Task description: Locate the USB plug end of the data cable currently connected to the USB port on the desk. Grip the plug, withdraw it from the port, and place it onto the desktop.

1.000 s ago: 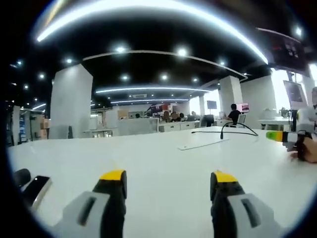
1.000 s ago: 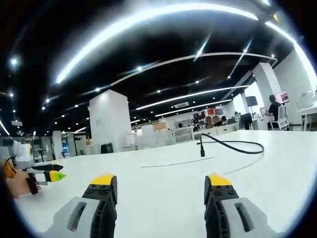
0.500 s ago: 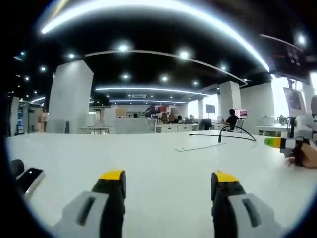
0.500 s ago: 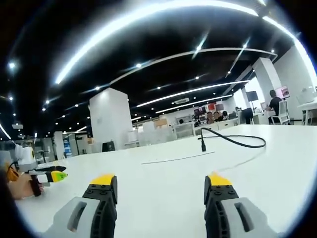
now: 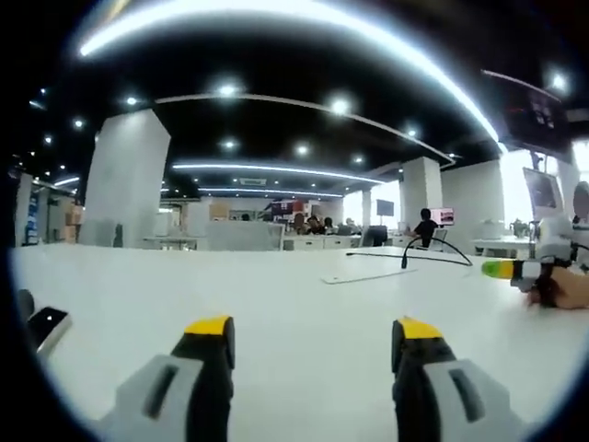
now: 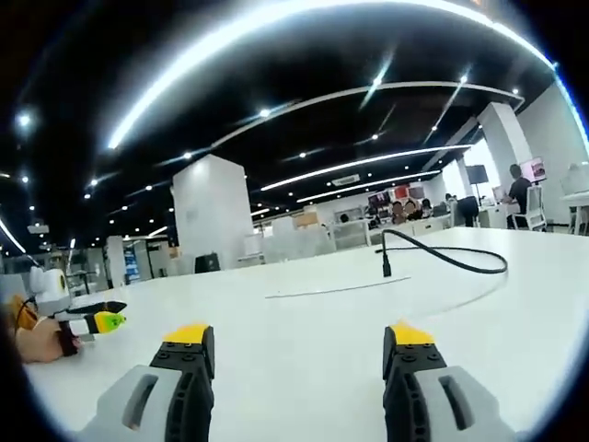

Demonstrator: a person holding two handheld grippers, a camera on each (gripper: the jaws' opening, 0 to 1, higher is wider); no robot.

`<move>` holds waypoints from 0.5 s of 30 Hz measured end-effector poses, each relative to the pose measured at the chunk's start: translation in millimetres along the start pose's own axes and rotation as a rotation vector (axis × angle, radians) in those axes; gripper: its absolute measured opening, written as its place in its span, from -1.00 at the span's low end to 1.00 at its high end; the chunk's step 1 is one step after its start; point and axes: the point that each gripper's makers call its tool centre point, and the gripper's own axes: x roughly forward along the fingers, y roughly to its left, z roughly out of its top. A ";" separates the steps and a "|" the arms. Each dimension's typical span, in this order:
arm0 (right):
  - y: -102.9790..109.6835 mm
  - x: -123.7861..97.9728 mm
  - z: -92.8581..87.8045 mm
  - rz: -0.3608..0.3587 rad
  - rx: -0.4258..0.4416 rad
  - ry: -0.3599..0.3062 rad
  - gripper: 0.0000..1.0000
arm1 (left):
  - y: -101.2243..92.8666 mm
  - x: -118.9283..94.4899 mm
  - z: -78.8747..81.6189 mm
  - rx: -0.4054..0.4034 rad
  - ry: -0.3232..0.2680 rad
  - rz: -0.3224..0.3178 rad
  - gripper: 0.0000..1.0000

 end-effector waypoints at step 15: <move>-29.5 29.5 5.3 -0.041 0.032 -0.013 0.44 | -2.2 10.4 -6.4 -0.024 0.030 -0.055 0.34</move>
